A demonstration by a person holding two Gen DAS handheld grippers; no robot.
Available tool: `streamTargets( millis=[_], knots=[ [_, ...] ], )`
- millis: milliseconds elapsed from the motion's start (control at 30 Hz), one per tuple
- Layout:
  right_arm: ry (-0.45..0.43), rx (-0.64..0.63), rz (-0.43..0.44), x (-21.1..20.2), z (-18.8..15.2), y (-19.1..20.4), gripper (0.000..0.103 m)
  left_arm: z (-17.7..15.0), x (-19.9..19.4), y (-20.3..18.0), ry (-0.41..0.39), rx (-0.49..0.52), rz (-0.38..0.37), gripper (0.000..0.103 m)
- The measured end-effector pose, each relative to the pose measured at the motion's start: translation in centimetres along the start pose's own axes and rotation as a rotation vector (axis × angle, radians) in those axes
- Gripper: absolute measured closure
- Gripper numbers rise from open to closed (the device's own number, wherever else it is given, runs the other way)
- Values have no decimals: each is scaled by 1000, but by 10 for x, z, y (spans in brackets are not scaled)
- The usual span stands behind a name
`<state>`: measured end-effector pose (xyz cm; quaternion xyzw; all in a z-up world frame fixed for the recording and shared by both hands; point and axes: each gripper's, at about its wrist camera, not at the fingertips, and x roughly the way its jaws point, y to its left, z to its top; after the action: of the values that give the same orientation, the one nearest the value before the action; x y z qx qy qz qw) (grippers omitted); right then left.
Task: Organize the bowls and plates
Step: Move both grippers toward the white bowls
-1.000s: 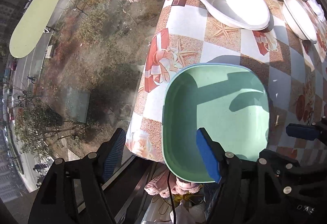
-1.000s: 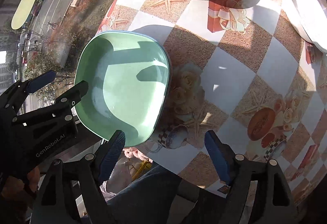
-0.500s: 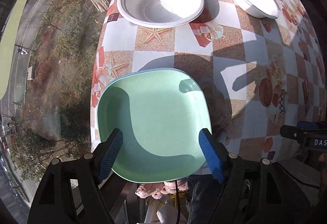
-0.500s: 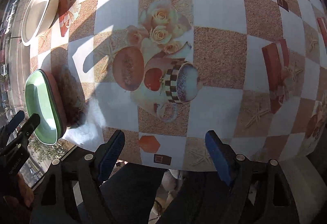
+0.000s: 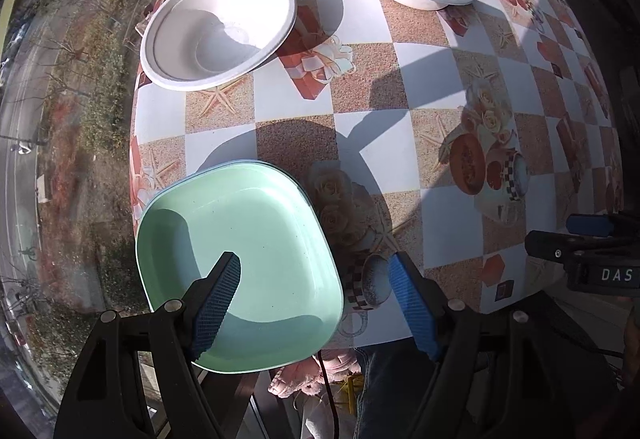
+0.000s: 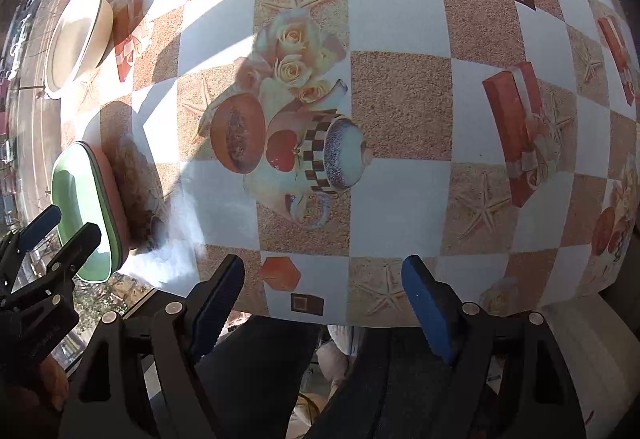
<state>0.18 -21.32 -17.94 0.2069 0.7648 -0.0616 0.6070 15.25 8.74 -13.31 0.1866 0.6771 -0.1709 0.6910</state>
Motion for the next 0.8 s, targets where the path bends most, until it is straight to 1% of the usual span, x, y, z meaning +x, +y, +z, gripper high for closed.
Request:
streamTargets(
  millis=[133, 300, 400, 467, 567, 667, 800],
  knots=[
    [-4, 26, 10, -3, 2, -6, 21, 3, -3, -7, 14, 18, -6, 23],
    [11, 13, 6, -9, 13, -10, 21, 9, -5, -20, 27, 33, -14, 23],
    [-26, -22, -14, -29, 33, -12, 21, 16, -18, -23, -12, 43, 5, 23],
    [-58, -37, -20, -45, 46, -13, 21, 20, -25, -20, -22, 8, 13, 23],
    [-91, -43, -10, -59, 61, -18, 21, 24, -32, -16, -33, -54, -9, 23],
    [-62, -18, -22, -50, 65, -28, 21, 22, -27, -18, -16, -63, 5, 23],
    [18, 3, -22, -24, 49, -43, 21, 14, -8, -31, 51, -58, -14, 23]
  ],
)
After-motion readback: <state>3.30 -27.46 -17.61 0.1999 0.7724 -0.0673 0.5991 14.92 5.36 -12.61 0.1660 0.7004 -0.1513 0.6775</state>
